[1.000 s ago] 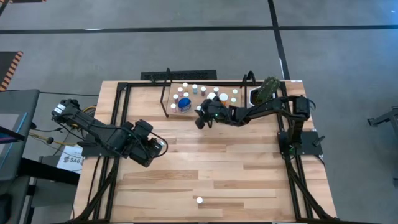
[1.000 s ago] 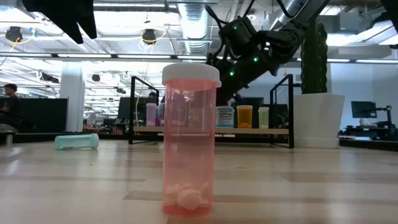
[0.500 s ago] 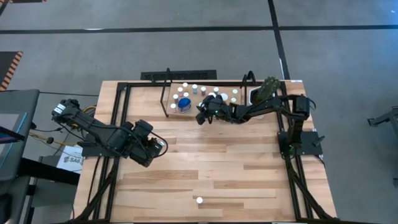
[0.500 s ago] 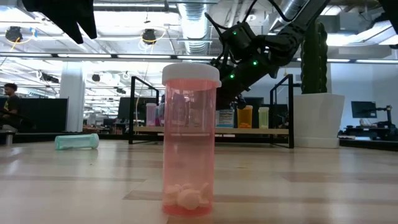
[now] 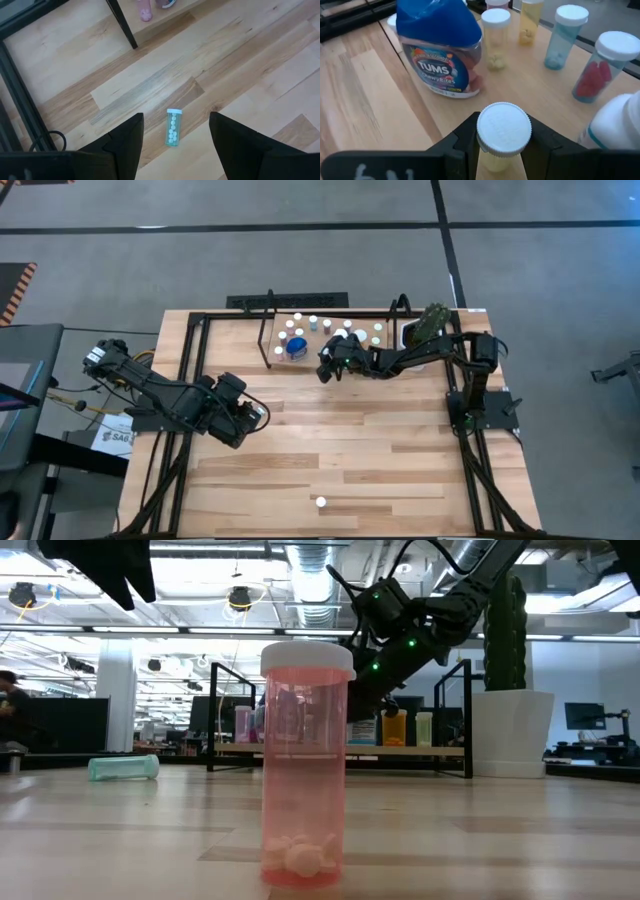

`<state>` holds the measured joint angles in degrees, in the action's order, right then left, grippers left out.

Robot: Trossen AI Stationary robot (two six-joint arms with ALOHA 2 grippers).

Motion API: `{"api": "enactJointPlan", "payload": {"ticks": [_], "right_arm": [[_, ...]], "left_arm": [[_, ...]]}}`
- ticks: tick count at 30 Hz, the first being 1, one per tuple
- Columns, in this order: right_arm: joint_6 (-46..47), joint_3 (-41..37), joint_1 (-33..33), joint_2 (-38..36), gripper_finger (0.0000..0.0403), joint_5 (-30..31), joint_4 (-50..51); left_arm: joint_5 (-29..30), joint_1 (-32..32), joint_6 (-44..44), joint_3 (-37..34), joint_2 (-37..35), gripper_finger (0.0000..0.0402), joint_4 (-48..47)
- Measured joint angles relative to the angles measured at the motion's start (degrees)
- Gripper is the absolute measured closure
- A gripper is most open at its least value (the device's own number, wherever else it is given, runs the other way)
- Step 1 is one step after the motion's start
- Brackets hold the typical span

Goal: Pick and place medicine bottles onto shelf by color
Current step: Put the yellow pill bottle on the shelf

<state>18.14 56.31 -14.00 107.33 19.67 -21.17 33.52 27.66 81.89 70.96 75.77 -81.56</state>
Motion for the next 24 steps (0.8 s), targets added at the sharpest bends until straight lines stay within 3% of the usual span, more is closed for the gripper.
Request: {"api": "enactJointPlan", "payload": {"ticks": [24], "right_arm": [[-0.6,0.0,2.1,0.0,0.0269,-0.3,-1.3]], "left_arm": [[0.2,0.0,0.0,0.0,0.0,0.0187,0.0]]}}
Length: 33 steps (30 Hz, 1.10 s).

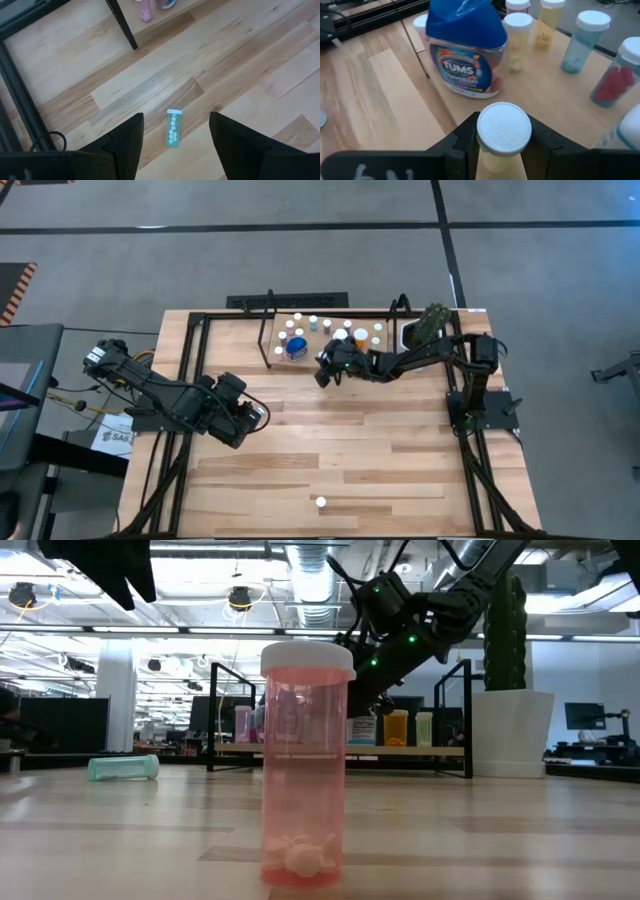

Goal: Pick and place medicine bottles onto shelf by color
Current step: Put the yellow pill bottle on the shelf

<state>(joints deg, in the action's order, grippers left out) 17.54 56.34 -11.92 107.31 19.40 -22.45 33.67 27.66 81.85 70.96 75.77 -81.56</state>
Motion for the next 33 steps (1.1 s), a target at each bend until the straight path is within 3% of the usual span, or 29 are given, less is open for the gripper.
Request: {"api": "enactJointPlan", "payload": {"ticks": [25,33], "right_arm": [[0.0,0.3,-0.7,4.5,0.0264,0.2,-4.4],[0.0,0.2,-0.7,4.5,0.0220,0.0,-4.5]], "left_arm": [[-0.4,0.0,-0.2,0.0,0.0,0.0187,-0.2],[-0.4,0.0,-0.2,0.0,0.0,0.0187,-0.2]]}}
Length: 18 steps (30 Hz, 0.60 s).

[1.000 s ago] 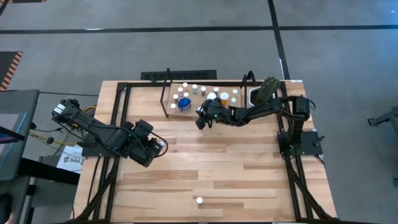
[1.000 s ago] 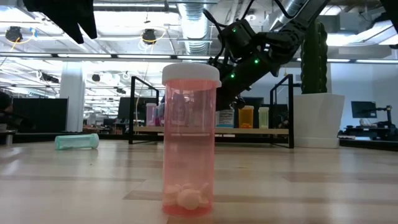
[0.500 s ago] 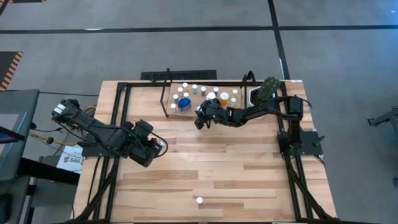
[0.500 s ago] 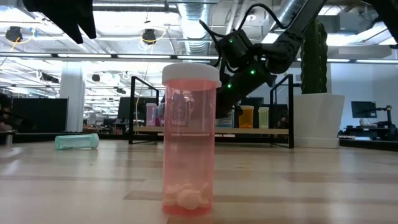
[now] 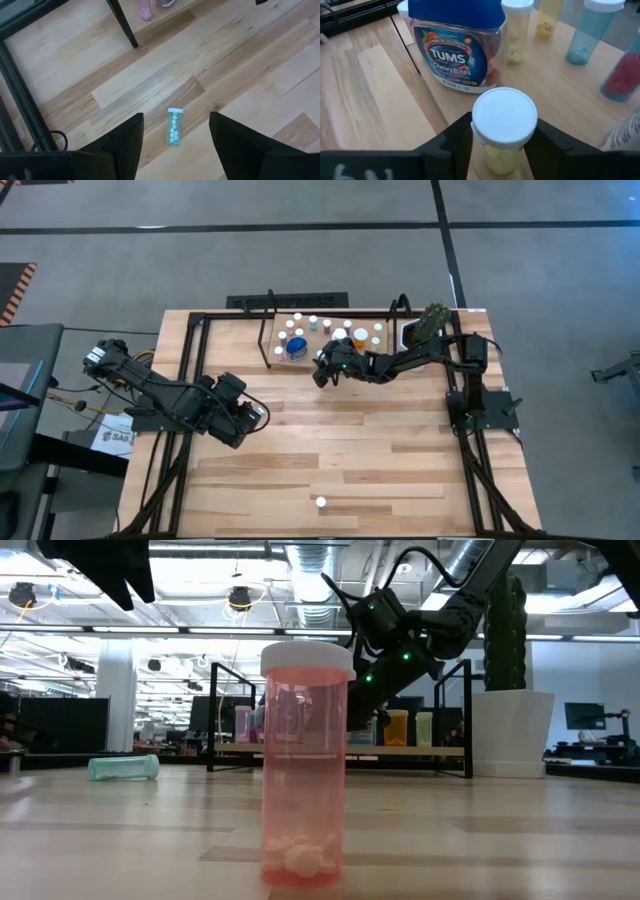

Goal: Pick and place medicine bottles onto shelf by color
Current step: Put the yellow pill bottle on the shelf

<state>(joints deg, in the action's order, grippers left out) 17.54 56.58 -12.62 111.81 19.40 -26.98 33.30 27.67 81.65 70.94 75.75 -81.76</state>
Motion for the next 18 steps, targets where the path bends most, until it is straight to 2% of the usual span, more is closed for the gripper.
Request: {"api": "enactJointPlan", "payload": {"ticks": [8,16,18], "right_arm": [[0.0,0.0,0.2,-2.6,0.0172,0.0,2.3],[0.9,0.0,0.3,-9.9,0.0166,-0.2,13.0],[2.4,0.0,0.2,-12.0,0.0167,-2.6,15.8]], "left_arm": [[0.0,0.0,0.0,0.0,0.0,0.0187,0.0],[0.1,0.0,-0.9,0.0,0.0,0.0187,0.0],[0.1,0.0,-0.9,0.0,0.0,0.0187,0.0]]}}
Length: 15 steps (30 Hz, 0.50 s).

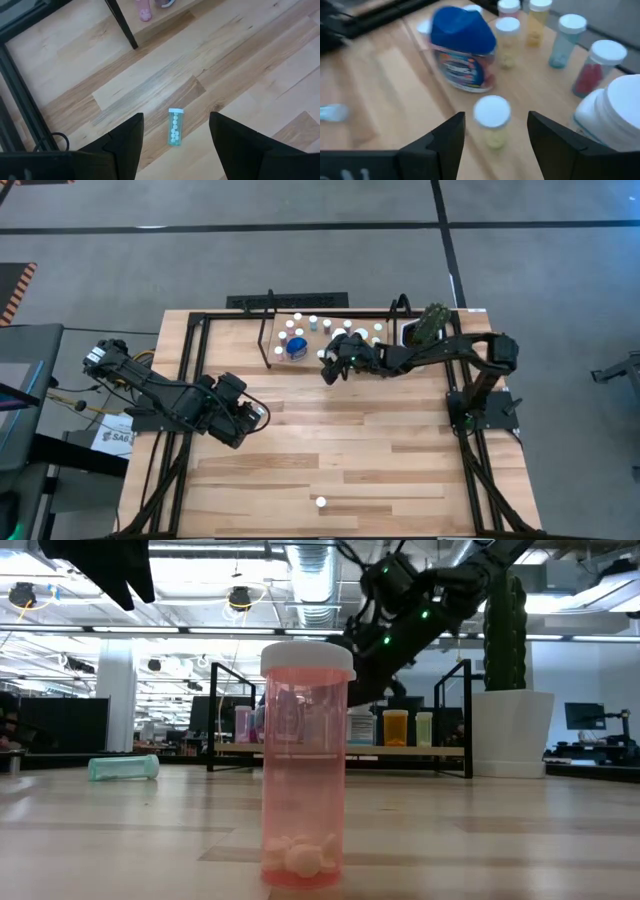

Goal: Pick and place medicine bottles onto shelf by color
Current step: Put the yellow pill bottle on the shelf

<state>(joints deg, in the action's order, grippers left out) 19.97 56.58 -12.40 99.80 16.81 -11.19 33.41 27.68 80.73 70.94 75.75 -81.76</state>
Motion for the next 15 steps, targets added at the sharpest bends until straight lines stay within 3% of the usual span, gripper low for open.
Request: {"api": "enactJointPlan", "payload": {"ticks": [8,15], "right_arm": [[4.7,1.1,-2.2,-5.0,0.0168,-8.8,3.9],[2.5,11.3,-3.6,-0.4,0.0168,-12.7,19.7]], "left_arm": [[0.4,0.0,-0.8,0.0,0.0,0.0187,0.1],[0.6,0.0,-0.8,0.0,0.0,0.0187,0.2]]}}
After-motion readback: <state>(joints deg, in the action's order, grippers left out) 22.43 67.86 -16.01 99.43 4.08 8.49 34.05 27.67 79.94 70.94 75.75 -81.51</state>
